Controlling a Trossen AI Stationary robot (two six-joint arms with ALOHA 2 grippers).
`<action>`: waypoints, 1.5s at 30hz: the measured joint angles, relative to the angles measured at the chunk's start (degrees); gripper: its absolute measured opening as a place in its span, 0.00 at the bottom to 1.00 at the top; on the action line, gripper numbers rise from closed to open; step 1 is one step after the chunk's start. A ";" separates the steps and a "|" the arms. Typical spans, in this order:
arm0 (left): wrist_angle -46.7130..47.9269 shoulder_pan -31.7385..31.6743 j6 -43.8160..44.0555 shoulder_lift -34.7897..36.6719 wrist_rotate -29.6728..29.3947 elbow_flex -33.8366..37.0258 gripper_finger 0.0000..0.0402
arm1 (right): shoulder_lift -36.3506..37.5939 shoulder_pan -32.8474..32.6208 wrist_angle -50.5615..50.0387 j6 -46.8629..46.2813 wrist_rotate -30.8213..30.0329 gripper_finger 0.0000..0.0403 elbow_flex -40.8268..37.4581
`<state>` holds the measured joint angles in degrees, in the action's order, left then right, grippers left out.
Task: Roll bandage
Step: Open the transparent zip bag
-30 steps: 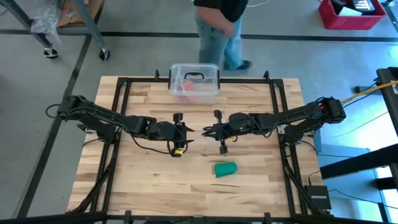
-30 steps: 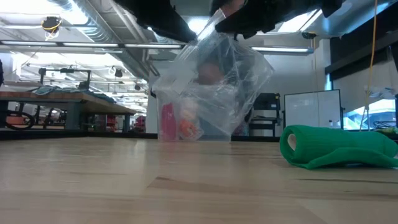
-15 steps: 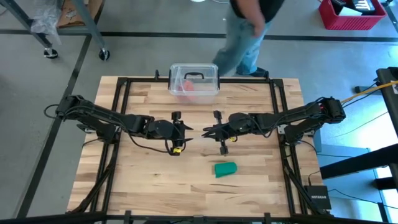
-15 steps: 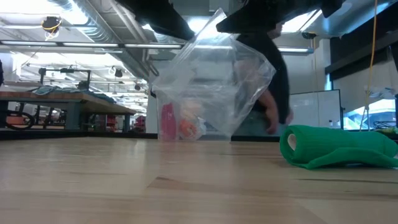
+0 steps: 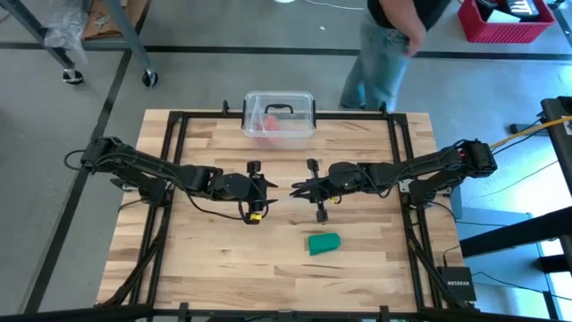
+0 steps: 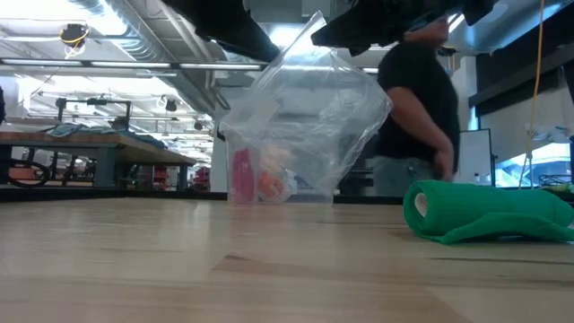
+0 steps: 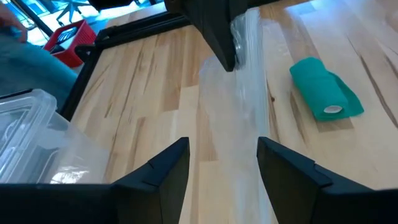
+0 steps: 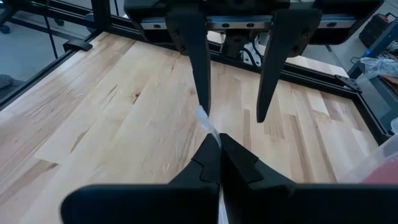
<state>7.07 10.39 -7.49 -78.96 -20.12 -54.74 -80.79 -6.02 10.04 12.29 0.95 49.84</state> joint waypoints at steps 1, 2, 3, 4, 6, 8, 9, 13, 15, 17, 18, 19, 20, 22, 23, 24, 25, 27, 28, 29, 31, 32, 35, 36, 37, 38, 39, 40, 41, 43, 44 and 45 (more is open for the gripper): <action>-0.04 0.00 -0.16 0.00 0.00 0.00 0.45 | 0.00 0.00 0.02 0.00 -0.02 0.00 0.00; -0.06 0.08 -0.26 0.00 0.00 0.00 0.45 | 0.00 0.00 0.00 0.00 -0.02 0.00 0.00; -0.15 0.18 -0.40 0.00 0.00 0.00 0.45 | 0.00 0.00 0.00 0.00 -0.02 0.00 0.00; -0.23 0.39 -0.45 0.00 0.00 0.00 0.45 | 0.00 0.00 0.00 0.00 -0.02 0.00 0.00; -0.27 0.49 -0.46 0.00 -0.02 0.00 0.45 | 0.00 0.00 -0.10 0.00 -0.04 0.00 0.00; -0.19 0.50 -0.51 0.00 0.00 0.00 0.45 | 0.00 0.00 -0.25 0.00 -0.04 0.00 0.00; -0.10 0.50 -0.69 0.00 0.00 0.00 0.45 | 0.00 0.00 -0.29 0.00 -0.04 0.00 0.00; 0.10 0.77 -0.89 0.74 -0.02 0.00 0.45 | 0.00 0.00 -0.57 0.00 -0.07 0.00 0.00; 0.03 1.12 -0.94 1.46 -0.03 -0.02 0.45 | 0.00 0.00 -0.64 0.00 -0.09 0.00 0.00; -0.15 1.40 -0.98 1.93 -0.01 -0.03 0.45 | 0.00 0.00 -0.72 -0.02 -0.11 0.00 0.00; -0.22 1.40 -1.00 2.02 0.02 -0.07 0.45 | 0.00 0.00 -0.72 0.00 -0.12 0.00 0.00; -0.21 1.42 -1.02 2.03 0.02 -0.07 0.45 | 0.00 0.00 -0.68 -0.02 -0.15 0.00 0.00; -0.15 1.38 -1.06 2.01 0.00 -0.07 0.45 | 0.00 0.00 -0.70 0.00 -0.16 0.00 0.00; -0.28 0.99 -1.06 1.21 -0.01 -0.07 0.45 | 0.00 0.00 -0.68 0.00 -0.20 0.00 0.00; -0.26 0.83 -1.11 0.72 0.00 -0.07 0.45 | 0.00 0.00 -0.66 0.00 -0.21 0.00 0.00; -0.22 0.71 -1.17 0.29 0.00 -0.07 0.45 | 0.00 0.00 -0.59 0.00 -0.22 0.00 0.00; -0.13 0.66 -1.35 0.00 -0.01 -0.07 0.45 | 0.00 0.00 -0.40 0.00 -0.22 0.00 0.00; -0.17 0.70 -1.35 -0.17 0.00 -0.07 0.45 | 0.00 0.00 -0.34 0.00 -0.22 0.00 0.00; -0.30 0.70 -1.35 -0.17 0.00 -0.07 0.45 | 0.00 0.00 -0.35 0.00 -0.22 0.00 0.00; -0.32 0.72 -1.35 -0.19 0.00 -0.07 0.45 | 0.00 0.00 -0.37 -0.01 -0.22 0.00 0.00; -0.26 0.74 -1.35 -0.20 0.00 -0.07 0.45 | 0.00 0.00 -0.33 -0.02 -0.20 0.00 0.00; -0.26 0.72 -1.36 -0.20 -0.01 -0.07 0.45 | 0.00 0.00 -0.34 -0.02 -0.20 0.00 0.00; -0.20 0.09 -1.81 -0.28 -1.68 -0.07 0.45 | 0.00 0.00 0.05 -0.02 -0.15 0.00 0.00; 0.01 -0.12 -1.93 -0.35 -2.51 -0.07 0.45 | 0.00 0.00 0.31 -0.02 -0.04 0.00 0.00; 0.20 -0.37 -1.92 -0.42 -3.17 -0.07 0.45 | 0.00 0.00 0.56 -0.04 0.12 0.00 0.00; 0.25 -0.46 -1.87 -0.44 -3.41 -0.07 0.45 | 0.00 0.00 0.57 -0.15 0.15 0.00 0.00; 0.25 -0.52 -1.71 -0.44 -3.47 -0.07 0.45 | 0.00 0.00 0.59 -0.29 0.15 0.00 0.00; 0.25 -0.52 -1.64 -0.44 -3.58 -0.07 0.45 | 0.00 0.00 0.57 -0.33 0.15 0.00 0.00; 0.25 -0.47 -1.63 -0.44 -3.57 -0.07 0.45 | 0.00 0.00 0.62 -0.37 0.15 0.00 0.00; 0.40 -0.20 -1.52 -0.44 -2.34 -0.07 0.45 | 0.00 0.00 0.90 -0.45 0.16 0.00 0.00; 0.44 -0.13 -1.47 -0.46 -1.38 -0.07 0.45 | 0.00 0.00 1.16 -0.57 0.17 0.00 0.00; 0.29 -0.11 -1.35 -0.77 -0.43 -0.07 0.45 | 0.00 0.00 1.48 -0.95 0.17 0.00 0.00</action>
<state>7.36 10.28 -8.85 -79.73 -20.55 -54.81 -80.79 -6.02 11.53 11.35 1.13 49.84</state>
